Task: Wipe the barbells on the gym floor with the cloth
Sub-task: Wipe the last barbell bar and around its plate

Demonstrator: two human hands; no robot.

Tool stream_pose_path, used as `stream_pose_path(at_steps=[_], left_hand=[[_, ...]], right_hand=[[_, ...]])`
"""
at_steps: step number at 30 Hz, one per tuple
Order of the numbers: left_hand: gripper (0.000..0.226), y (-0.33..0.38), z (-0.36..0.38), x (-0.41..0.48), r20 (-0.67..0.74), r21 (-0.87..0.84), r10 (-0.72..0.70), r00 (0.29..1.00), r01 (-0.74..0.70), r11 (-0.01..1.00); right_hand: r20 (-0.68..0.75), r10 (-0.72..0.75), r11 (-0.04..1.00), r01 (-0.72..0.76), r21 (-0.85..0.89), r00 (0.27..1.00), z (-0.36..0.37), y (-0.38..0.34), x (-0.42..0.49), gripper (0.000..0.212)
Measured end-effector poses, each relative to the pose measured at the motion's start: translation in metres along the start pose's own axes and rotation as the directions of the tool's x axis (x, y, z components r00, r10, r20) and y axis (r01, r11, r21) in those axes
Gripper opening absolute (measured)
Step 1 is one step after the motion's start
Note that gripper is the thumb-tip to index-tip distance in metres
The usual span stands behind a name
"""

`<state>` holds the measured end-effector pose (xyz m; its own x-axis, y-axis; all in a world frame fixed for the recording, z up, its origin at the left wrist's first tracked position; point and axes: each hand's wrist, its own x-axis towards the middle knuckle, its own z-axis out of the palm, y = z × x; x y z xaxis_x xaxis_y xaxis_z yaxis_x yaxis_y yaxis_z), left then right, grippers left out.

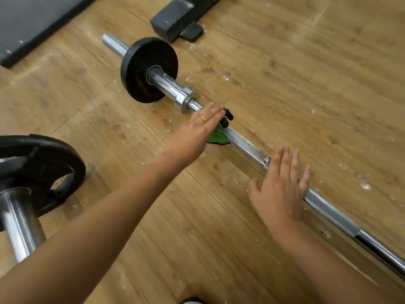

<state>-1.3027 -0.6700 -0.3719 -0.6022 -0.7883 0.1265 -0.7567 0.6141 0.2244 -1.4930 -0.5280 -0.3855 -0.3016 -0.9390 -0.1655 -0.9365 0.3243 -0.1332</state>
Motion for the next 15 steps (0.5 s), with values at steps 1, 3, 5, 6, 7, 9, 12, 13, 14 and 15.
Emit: stream_pose_path(at_steps=[1, 3, 5, 6, 7, 9, 12, 13, 14, 15], left_hand=[[0.079, -0.014, -0.007, 0.004, -0.052, 0.002, -0.046, 0.998, 0.047, 0.999], [0.071, -0.042, -0.019, 0.013, -0.150, -0.026, -0.157, 0.976, 0.155, 0.988], [0.066, -0.070, -0.030, 0.027, -0.189, -0.052, -0.274, 0.943, 0.269, 0.962], [0.064, -0.084, -0.035, 0.034, -0.189, -0.046, -0.323, 0.927, 0.320, 0.946], [0.063, -0.098, -0.039, 0.042, -0.182, -0.035, -0.359, 0.915, 0.359, 0.933], [0.062, -0.120, -0.043, 0.055, -0.149, -0.009, -0.400, 0.905, 0.403, 0.915], [0.068, -0.135, -0.037, 0.068, 0.015, 0.022, -0.386, 0.922, 0.386, 0.922], [0.068, -0.137, -0.034, 0.069, 0.068, 0.005, -0.369, 0.927, 0.370, 0.929], [0.065, -0.139, -0.033, 0.069, 0.105, -0.045, -0.362, 0.926, 0.368, 0.929], [0.062, -0.142, -0.034, 0.069, 0.130, -0.109, -0.360, 0.924, 0.374, 0.921]], right_hand=[[0.043, -0.025, 1.000, 0.025, 0.002, 0.999, -0.004, -0.003, 0.006, 0.089], [0.115, -0.087, 0.996, 0.083, 0.036, 0.990, -0.013, -0.010, 0.020, 0.085], [0.166, -0.159, 0.986, 0.148, 0.078, 0.973, -0.020, -0.019, 0.036, 0.082], [0.176, -0.185, 0.980, 0.169, 0.101, 0.967, -0.021, -0.024, 0.043, 0.081], [0.179, -0.196, 0.977, 0.178, 0.116, 0.964, -0.022, -0.028, 0.047, 0.081], [0.169, -0.190, 0.978, 0.172, 0.114, 0.967, -0.020, -0.033, 0.050, 0.081], [0.127, -0.202, 0.978, 0.193, 0.080, 0.971, -0.016, -0.032, 0.049, 0.088], [0.132, -0.217, 0.975, 0.210, 0.070, 0.967, -0.016, -0.031, 0.051, 0.089], [0.153, -0.231, 0.973, 0.224, 0.062, 0.961, -0.017, -0.031, 0.052, 0.089], [0.180, -0.252, 0.968, 0.245, 0.064, 0.951, -0.018, -0.032, 0.056, 0.086]])
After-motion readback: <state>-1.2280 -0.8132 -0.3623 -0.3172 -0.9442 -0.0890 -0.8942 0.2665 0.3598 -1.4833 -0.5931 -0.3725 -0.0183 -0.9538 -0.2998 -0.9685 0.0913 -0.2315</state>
